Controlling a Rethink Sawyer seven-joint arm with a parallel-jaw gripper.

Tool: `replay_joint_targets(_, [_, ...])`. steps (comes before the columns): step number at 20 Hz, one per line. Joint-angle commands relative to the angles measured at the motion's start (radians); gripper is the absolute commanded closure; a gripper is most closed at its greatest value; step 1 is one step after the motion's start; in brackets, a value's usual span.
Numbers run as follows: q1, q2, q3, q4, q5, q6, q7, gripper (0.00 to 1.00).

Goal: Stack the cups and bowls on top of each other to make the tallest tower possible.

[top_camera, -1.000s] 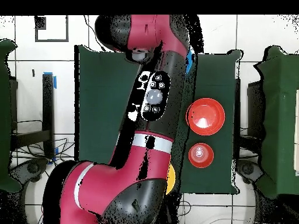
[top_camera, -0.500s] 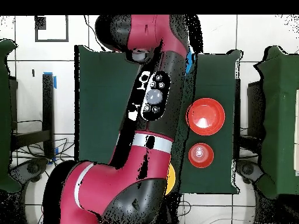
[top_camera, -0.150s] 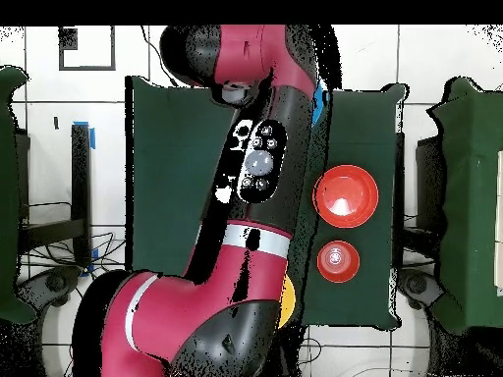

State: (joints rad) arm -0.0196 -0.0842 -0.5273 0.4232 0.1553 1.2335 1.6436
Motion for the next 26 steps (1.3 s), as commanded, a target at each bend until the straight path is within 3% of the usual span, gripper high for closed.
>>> replay_joint_targets(1, [0.004,0.046,0.074,0.027,-0.033,0.046,-0.034,1.00])
replay_joint_targets(26, [0.006,0.053,0.072,0.017,-0.025,0.050,-0.022,1.00])
